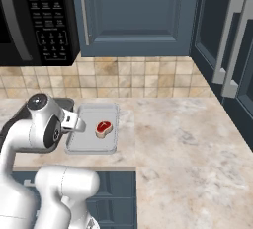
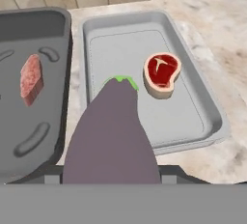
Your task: Place one eggplant and one steak in each tupperware on the nearby counter, to pack two identical lunches.
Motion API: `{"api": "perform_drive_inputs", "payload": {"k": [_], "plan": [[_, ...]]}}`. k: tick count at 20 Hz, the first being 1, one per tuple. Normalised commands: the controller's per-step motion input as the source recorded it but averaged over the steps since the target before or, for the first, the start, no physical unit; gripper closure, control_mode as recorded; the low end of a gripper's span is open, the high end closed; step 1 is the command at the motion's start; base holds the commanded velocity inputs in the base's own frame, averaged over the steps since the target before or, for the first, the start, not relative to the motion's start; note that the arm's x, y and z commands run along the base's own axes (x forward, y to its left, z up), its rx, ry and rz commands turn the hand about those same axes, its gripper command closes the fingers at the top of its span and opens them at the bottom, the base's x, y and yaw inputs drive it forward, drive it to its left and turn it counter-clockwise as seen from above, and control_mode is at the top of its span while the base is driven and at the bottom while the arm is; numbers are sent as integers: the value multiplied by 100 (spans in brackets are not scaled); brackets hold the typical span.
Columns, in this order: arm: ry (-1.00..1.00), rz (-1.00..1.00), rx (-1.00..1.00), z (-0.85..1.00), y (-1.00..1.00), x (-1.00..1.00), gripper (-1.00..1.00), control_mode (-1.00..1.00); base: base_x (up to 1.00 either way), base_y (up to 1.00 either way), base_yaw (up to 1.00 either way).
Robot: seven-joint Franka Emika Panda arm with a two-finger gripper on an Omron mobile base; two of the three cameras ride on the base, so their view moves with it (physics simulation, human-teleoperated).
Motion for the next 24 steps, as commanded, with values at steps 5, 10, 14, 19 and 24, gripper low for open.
{"api": "perform_drive_inputs", "payload": {"k": [5,10,14,19,24], "plan": [[0,0,2,-42,-13,35,100,-100,0,0,0],[0,0,2,-30,-4,42,100,-100,0,0,0],[0,0,0,-25,0,52,100,-100,0,0,0],[0,0,0,-43,0,33,100,-100,0,0,0],[0,0,0,-57,0,20,100,-100,0,0,0]]}}
